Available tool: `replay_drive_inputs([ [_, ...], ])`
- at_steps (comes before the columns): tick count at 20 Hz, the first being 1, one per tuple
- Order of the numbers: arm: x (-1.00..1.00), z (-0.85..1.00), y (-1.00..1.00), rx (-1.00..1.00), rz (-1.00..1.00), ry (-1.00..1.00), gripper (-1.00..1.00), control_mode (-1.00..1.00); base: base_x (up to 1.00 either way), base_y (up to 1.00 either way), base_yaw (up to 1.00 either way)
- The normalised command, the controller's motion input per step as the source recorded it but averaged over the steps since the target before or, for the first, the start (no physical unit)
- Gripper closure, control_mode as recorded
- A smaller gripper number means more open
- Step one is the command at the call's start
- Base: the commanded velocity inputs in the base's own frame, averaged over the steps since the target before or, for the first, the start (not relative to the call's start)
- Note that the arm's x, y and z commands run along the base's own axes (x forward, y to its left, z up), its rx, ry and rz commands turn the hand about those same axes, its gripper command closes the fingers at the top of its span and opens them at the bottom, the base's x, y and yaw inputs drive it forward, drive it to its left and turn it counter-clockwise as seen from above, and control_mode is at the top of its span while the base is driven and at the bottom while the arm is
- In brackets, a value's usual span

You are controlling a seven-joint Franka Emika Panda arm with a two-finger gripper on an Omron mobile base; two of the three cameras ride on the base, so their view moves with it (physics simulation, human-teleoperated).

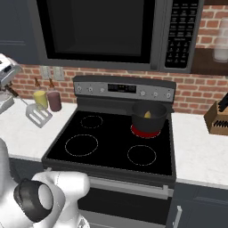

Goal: Put the cucumber and lime in the pot. Retrieve the spatula and lightly stir the vegetables in the pot.

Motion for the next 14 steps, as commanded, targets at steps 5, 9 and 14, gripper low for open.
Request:
replay_drive_inputs([
  [5, 0.00, 0.22, -0.95, 0.48, -0.21, -0.04, 1.00, -1.00, 0.00, 0.00, 0.00],
  [9, 0.00, 0.00, -0.91, 0.38, -0.22, -0.17, 1.00, -1.00, 0.00, 0.00, 0.00],
  [14, 0.00, 0.00, -0.64, 0.18, -0.22, -0.23, 1.00, -1.00, 0.00, 0.00, 0.00],
])
